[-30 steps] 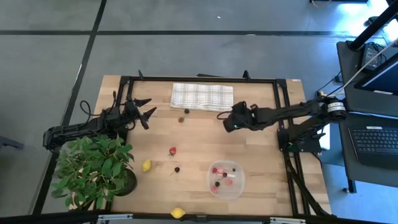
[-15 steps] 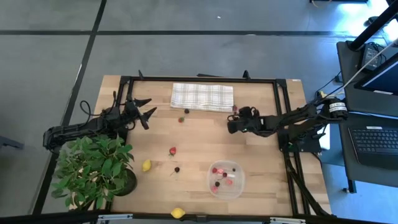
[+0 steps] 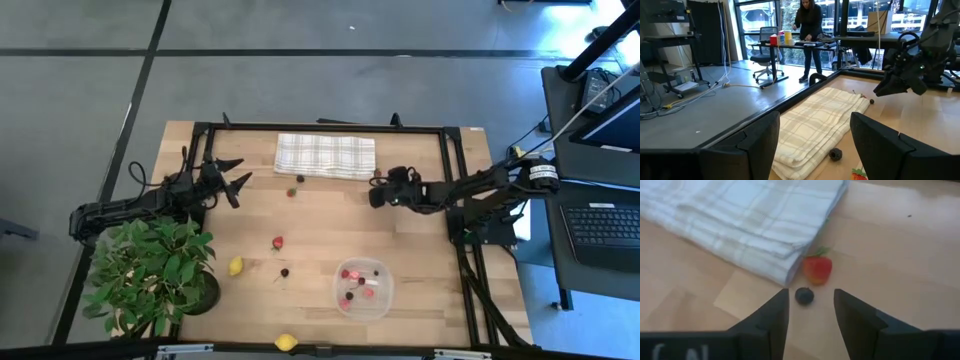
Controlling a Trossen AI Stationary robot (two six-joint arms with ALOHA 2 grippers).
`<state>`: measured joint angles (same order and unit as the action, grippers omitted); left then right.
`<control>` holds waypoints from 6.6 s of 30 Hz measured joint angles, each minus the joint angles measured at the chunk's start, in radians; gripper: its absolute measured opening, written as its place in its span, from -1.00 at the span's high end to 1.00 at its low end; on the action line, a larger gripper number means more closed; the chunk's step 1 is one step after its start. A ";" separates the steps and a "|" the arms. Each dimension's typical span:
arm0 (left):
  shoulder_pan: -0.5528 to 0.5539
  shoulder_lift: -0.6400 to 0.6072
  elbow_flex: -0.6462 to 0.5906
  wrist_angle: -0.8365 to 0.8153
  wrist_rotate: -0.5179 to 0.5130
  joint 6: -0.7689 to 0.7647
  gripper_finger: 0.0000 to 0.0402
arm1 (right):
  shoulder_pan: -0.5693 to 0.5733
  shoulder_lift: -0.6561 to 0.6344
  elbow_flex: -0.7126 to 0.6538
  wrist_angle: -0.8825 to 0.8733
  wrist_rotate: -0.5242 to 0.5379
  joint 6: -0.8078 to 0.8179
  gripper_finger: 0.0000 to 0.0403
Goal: Pick and placing Produce into tupperware
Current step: Put the dark purple blueberry into the transparent bin, then put the top right red strawberry into the transparent bin
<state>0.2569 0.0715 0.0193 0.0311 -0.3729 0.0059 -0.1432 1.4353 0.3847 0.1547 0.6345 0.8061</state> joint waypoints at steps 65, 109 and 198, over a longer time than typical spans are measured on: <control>0.000 0.000 0.000 0.000 0.000 -0.003 -0.18 | -0.091 0.153 0.001 0.143 -0.121 -0.127 0.65; 0.000 0.000 0.000 0.000 0.000 -0.003 -0.18 | 0.589 -0.009 0.332 -0.026 -0.811 -0.084 0.67; 0.000 0.000 0.000 0.000 0.000 -0.003 -0.18 | 0.202 -0.240 0.331 -0.352 -0.172 -0.311 0.17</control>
<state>0.2566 0.0719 0.0192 0.0307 -0.3729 0.0029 0.0585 1.1950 0.7155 -0.1970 0.4622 0.4948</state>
